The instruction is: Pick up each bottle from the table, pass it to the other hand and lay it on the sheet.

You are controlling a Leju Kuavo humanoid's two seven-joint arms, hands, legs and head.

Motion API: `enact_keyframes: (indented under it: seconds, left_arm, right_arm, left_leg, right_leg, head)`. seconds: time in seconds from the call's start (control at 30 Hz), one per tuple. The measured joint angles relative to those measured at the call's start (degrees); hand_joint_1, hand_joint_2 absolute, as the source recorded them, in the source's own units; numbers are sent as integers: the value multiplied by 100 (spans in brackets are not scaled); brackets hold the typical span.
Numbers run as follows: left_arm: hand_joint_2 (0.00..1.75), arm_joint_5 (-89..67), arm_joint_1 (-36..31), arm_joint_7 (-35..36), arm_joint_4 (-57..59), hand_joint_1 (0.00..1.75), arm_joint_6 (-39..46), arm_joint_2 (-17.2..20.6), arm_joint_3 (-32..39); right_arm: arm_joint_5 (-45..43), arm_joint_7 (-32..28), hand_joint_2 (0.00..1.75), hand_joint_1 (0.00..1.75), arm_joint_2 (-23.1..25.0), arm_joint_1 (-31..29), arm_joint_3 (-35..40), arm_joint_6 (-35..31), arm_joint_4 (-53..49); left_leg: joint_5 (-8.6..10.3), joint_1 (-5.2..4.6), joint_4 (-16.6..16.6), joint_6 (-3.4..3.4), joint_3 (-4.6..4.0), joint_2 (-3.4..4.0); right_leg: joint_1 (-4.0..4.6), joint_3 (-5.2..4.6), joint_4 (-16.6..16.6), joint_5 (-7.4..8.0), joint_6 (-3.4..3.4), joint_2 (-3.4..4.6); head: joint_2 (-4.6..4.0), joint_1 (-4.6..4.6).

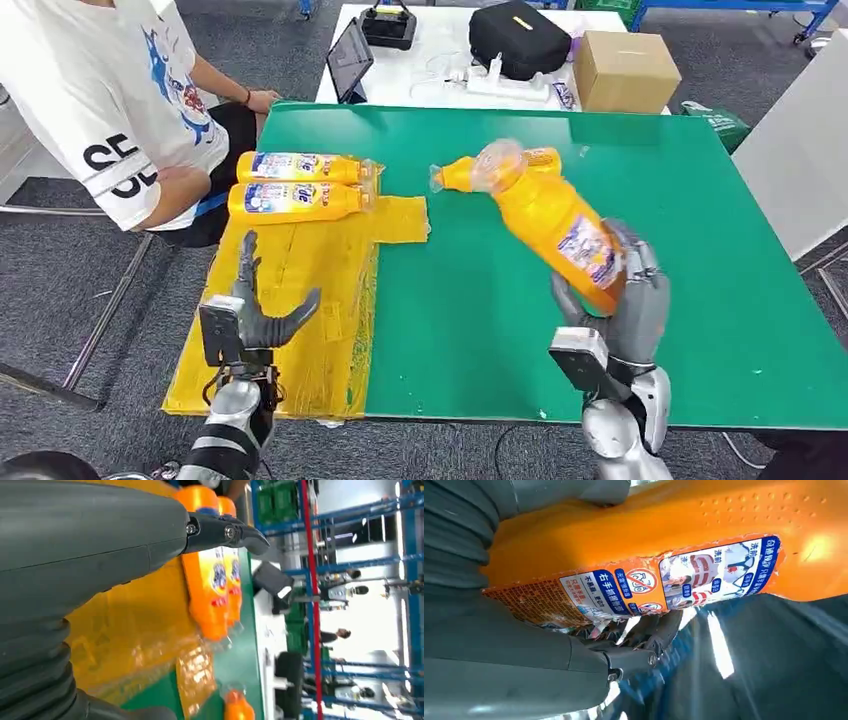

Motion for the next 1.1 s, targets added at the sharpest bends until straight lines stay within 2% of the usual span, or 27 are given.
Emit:
enact_keyframes:
  seconds: [0.27,0.33,0.5,0.67,0.87,1.1]
  left_arm:
    - [175,175,0,92,-103,0,-193,-44,-262]
    - [175,499,11,252,-136,0,-600,-44,-288]
    - [175,1693,98,753,-319,0,-2441,-33,-594]
    - [175,2297,140,865,-470,0,-3635,59,-1087]
    - [175,2603,183,881,-575,0,-4070,179,-1690]
    - [175,2664,185,885,-579,0,-4087,293,-1936]
  right_arm:
    - [162,-249,175,175,365,80,-210,-78,-397]
    - [223,-354,175,175,437,94,-269,-78,-424]
    - [306,-447,175,175,494,144,-286,-76,-302]
    - [338,-669,175,175,631,139,97,-59,475]
    - [30,-859,175,175,964,51,796,-72,1645]
    - [-11,-869,175,175,1123,-36,1159,-85,2216]
  left_leg:
    - [-1,-2,0,0,-3,1]
    - [-1,-1,0,0,-3,2]
    - [-1,0,-1,0,-11,1]
    - [-2,0,-1,-1,-15,-1]
    - [-1,6,-2,-2,-20,0]
    - [-1,6,-2,-2,-26,-1]
  right_leg:
    - [-1,-5,-1,0,0,0]
    - [0,-6,-1,0,0,1]
    - [0,-7,1,0,0,0]
    - [1,-12,0,-1,0,-1]
    - [5,-19,2,-1,0,0]
    - [4,-23,2,-1,-1,0]
  head:
    - [0,2]
    - [0,0]
    - [0,2]
    - [0,2]
    - [0,0]
    - [0,0]
